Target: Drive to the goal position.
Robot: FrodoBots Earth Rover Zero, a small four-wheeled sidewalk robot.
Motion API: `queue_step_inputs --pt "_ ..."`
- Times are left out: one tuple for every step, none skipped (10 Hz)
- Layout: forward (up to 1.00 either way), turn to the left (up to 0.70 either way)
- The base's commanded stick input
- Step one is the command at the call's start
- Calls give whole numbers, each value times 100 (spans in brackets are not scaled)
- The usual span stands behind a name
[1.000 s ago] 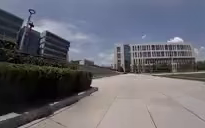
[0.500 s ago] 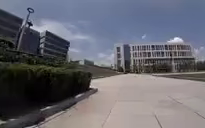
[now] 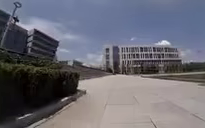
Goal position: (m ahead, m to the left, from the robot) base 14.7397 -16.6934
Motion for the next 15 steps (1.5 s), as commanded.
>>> queue_step_inputs --pt "50 0" --pt "50 0" --pt "50 0" --pt "50 0" --pt "50 0" --pt "50 0" --pt "50 0" --pt "50 0" --pt "50 0" --pt "50 0" --pt "50 0" --pt "50 0" --pt "50 0" --pt "50 0" --pt "50 0"
